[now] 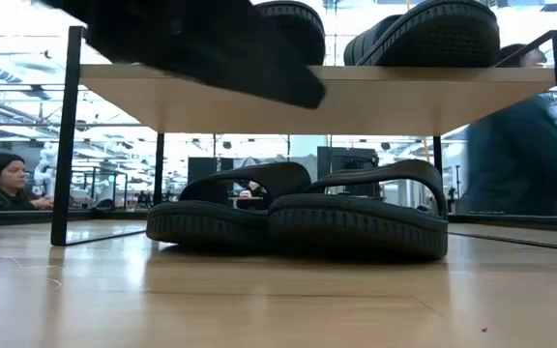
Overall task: Pick and place slides into the shelf
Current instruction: Adjust the bottom right black slipper under the shelf
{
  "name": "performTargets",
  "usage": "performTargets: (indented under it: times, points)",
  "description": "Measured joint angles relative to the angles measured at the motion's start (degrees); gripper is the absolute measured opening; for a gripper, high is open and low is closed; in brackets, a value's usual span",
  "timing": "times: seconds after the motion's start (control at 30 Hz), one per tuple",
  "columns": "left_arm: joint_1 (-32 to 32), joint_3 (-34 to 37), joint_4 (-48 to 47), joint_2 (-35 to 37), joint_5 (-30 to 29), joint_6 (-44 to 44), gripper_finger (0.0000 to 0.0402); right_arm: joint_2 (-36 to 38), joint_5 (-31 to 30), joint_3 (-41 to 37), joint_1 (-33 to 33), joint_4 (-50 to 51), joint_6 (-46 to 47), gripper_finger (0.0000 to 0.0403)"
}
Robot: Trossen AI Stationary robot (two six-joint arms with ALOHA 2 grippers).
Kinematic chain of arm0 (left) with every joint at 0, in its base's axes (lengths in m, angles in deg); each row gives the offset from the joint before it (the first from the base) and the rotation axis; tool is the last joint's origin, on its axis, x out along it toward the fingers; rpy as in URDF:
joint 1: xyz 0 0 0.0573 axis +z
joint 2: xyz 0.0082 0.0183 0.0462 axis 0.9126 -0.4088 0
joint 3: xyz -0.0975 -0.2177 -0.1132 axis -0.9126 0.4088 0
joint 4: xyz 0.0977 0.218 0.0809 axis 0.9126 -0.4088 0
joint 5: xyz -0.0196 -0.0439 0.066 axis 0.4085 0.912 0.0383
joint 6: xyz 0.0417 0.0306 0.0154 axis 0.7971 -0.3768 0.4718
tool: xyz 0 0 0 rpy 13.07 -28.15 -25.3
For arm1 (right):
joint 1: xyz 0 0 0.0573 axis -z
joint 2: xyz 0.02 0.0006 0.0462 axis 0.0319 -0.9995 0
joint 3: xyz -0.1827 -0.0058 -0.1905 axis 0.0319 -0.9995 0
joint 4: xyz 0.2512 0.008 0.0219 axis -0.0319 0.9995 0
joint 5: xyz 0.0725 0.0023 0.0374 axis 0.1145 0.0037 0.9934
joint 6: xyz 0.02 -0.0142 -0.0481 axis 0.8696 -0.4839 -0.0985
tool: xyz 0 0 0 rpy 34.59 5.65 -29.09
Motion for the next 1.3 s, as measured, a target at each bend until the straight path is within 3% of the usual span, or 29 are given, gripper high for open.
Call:
performTargets:
  times: [0.17,0.33,0.53,0.87,1.17,1.3]
  points:
    - [-2.6,0.0,-2.0,0.0,-2.5,-1.5,0.0001,0.0,0.0,0.0,-0.1,0.0,0.3,0.0000]
    - [-2.9,0.0,-1.9,0.0,1.7,-9.6,0.0000,0.0,0.0,0.0,-0.1,-0.5,0.3,0.0000]
    - [-1.5,0.0,-1.9,0.0,0.8,-20.1,0.0000,0.0,0.0,0.0,-0.1,-1.3,0.6,0.0000]
    - [-1.4,0.1,-6.2,0.0,-0.3,-25.8,0.0000,0.0,0.0,0.0,-0.1,-1.2,0.5,0.0000]
    - [-0.3,0.1,-6.2,-1.9,6.8,-26.8,0.0000,0.0,0.0,0.0,-0.1,-1.2,0.4,0.0000]
    - [0.2,0.1,-5.6,-3.3,6.7,-27.1,0.0000,0.0,0.0,0.0,-0.1,-1.2,0.4,0.0000]
